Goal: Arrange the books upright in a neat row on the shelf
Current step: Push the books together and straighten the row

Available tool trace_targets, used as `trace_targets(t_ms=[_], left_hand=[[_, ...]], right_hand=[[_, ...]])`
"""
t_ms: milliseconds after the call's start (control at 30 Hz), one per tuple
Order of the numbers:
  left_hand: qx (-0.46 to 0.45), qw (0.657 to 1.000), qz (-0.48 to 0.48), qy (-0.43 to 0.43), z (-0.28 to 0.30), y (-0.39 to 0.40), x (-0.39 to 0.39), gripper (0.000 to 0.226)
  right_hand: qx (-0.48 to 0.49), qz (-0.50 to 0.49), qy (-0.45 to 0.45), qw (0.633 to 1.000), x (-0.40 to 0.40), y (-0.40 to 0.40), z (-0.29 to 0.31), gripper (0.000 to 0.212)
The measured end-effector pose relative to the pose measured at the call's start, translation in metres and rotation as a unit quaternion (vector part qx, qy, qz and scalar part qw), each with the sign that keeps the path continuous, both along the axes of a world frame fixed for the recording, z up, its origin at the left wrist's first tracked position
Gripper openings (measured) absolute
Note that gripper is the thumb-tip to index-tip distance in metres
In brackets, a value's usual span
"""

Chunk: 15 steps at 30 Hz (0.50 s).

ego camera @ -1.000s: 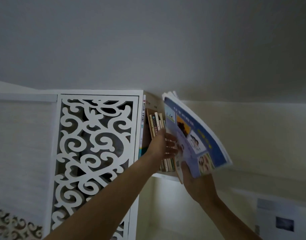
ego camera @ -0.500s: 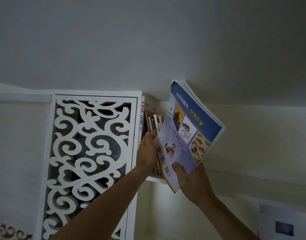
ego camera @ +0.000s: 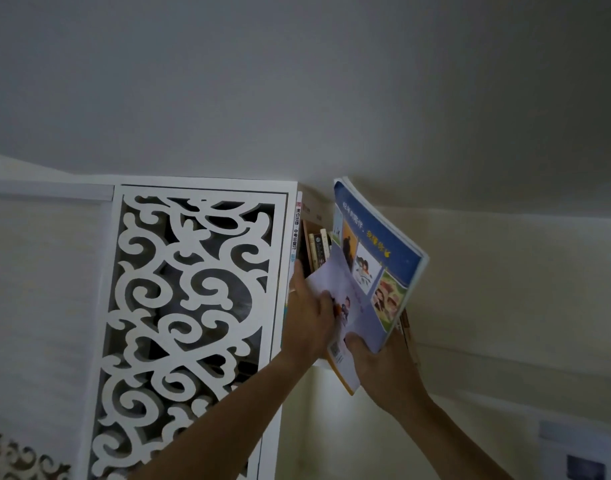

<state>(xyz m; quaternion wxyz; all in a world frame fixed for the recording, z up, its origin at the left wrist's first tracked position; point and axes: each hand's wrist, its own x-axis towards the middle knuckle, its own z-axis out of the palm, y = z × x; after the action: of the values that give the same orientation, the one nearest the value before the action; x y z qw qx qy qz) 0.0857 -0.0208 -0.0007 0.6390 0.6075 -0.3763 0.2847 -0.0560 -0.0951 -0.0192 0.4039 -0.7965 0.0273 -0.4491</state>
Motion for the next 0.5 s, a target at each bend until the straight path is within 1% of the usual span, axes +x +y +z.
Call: trace_targets(t_ms=[133,167,200,267,333,367,400,467,500], left_hand=[[-0.007,0.994,0.059,-0.088,-0.003,-0.003,-0.012,0.049],[0.0,0.99,0.106,-0.098,-0.002,-0.003,-0.015,0.044],[0.013,0.977,0.182,-0.108,-0.001,-0.002,-0.015,0.041],[0.072,0.95,0.274,-0.134,-0.001,0.001,-0.013,0.043],[0.086,0.969,0.213,-0.09,0.001,0.008,-0.013,0.04],[0.079,0.98,0.172,-0.056,0.002,0.011,-0.014,0.037],[0.068,0.984,0.158,-0.04,0.002,0.013,-0.015,0.034],[0.054,0.986,0.155,-0.024,-0.001,0.016,-0.016,0.028],[0.047,0.989,0.138,-0.006,-0.003,0.018,-0.017,0.026]], right_hand=[[0.001,0.015,0.0,1.0,-0.004,-0.004,-0.006,0.049],[-0.002,0.022,0.002,1.0,-0.004,-0.003,-0.007,0.05],[-0.009,0.029,-0.002,1.0,-0.003,-0.003,-0.007,0.052],[-0.025,0.03,-0.013,0.999,-0.001,0.0,-0.007,0.055],[-0.036,0.02,-0.002,0.999,0.004,0.001,-0.009,0.058],[-0.038,0.017,0.009,0.999,0.005,0.003,-0.009,0.058],[-0.043,0.013,0.016,0.999,0.008,0.003,-0.009,0.054],[-0.051,0.002,0.049,0.998,0.011,0.005,-0.007,0.035],[-0.064,-0.005,0.084,0.994,0.012,0.007,-0.004,0.025]])
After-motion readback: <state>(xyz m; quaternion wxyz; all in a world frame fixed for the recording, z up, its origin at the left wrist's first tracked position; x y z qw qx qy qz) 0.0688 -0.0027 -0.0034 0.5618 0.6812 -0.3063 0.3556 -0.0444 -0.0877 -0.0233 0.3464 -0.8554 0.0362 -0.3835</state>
